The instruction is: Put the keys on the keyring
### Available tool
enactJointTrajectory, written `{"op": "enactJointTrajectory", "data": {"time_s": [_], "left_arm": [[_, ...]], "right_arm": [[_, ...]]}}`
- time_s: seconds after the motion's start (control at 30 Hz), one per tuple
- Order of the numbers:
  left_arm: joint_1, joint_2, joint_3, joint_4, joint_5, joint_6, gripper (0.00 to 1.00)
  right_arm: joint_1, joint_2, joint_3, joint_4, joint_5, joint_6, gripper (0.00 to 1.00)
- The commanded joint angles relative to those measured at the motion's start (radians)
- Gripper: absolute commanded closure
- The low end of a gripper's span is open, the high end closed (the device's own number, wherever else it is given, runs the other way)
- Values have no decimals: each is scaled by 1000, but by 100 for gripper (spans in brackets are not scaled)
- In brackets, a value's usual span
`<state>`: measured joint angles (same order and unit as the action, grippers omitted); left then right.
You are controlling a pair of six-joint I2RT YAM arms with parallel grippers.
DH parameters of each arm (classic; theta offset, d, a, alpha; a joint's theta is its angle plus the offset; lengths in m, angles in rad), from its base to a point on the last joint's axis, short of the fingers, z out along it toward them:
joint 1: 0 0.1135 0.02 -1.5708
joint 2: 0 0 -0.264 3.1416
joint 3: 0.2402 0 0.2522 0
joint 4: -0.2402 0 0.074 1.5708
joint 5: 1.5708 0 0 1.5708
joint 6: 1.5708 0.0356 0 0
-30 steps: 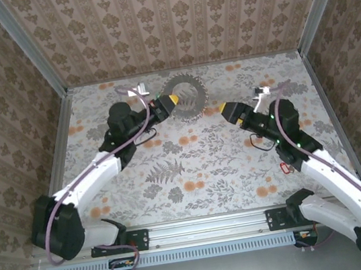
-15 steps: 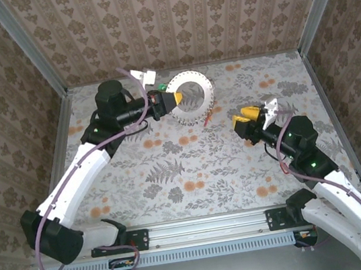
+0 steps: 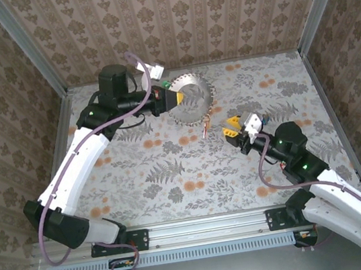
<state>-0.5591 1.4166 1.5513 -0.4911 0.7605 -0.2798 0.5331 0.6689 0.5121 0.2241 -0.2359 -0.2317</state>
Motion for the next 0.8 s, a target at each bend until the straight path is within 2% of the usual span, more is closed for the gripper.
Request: {"op": "enactJointTrajectory", "data": {"time_s": [0.0, 0.3, 0.57, 0.77], "left_arm": [[7, 21, 76, -96, 2, 106, 100], [7, 48, 136, -164, -7, 193, 100], [7, 51, 150, -173, -15, 208, 100], [7, 54, 150, -168, -7, 204, 100]], "right_arm": [[45, 6, -32, 111, 65, -112, 71], [88, 67, -39, 152, 68, -155, 76], [123, 102, -41, 194, 60, -133, 85], [144, 132, -37, 219, 62, -126, 86]]}}
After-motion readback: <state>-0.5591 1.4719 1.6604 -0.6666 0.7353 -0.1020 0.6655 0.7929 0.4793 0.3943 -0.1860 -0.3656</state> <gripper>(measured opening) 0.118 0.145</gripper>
